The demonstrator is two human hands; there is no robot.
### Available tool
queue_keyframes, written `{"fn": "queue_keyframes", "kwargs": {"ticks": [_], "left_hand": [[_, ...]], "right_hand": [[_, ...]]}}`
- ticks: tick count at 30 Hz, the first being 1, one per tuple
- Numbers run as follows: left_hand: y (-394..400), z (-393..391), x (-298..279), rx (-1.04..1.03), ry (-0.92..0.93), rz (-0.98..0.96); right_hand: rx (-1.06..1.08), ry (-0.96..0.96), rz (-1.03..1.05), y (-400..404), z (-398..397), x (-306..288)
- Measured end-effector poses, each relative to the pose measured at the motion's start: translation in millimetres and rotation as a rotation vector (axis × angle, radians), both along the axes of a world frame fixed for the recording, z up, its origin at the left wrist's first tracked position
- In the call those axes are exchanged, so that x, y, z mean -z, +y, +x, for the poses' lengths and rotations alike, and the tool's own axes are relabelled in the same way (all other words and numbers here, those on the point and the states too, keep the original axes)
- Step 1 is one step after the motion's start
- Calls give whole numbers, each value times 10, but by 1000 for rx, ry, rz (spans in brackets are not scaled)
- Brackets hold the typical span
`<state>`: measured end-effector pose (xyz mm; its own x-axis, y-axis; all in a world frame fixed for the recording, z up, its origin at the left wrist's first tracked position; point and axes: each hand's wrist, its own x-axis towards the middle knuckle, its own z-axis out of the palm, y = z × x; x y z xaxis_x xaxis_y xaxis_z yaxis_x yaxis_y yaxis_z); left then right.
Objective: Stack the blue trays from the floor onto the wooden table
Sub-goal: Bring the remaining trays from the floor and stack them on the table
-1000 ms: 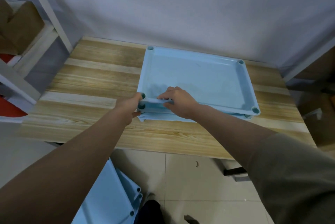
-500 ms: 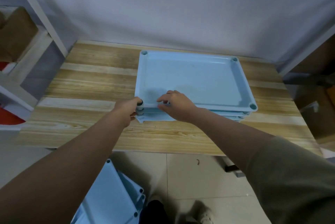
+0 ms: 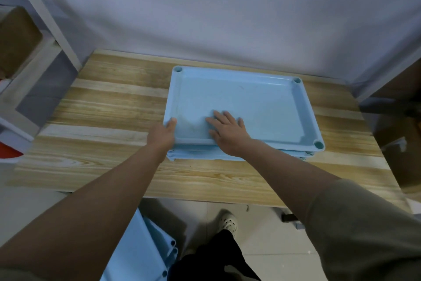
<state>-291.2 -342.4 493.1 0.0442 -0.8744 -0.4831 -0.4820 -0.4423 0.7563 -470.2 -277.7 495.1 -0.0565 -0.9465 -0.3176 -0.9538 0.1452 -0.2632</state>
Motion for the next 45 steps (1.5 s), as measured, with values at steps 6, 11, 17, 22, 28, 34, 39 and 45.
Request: {"fn": "queue_keyframes", "kwargs": {"ticks": [6, 11, 17, 22, 28, 34, 39, 45], "left_hand": [[-12, -27, 58, 21, -70, -24], [-31, -16, 97, 37, -101, -12], [-75, 24, 123, 105, -75, 18], [-253, -109, 2, 29, -86, 76], [-322, -184, 120, 39, -190, -44], [-333, -186, 164, 40, -189, -79], [-321, -192, 184, 45, -257, -88], [-363, -258, 160, 128, -648, -312]], "right_hand": [[-24, 14, -49, 2, -19, 86], [-28, 18, -59, 21, -9, 102], [-33, -4, -36, 17, -25, 54], [26, 57, -60, 8, -133, 35], [43, 79, -60, 21, -151, 107], [46, 96, -87, 28, -140, 148], [45, 101, -75, 34, -142, 151], [142, -11, -192, 227, -272, 48]]}}
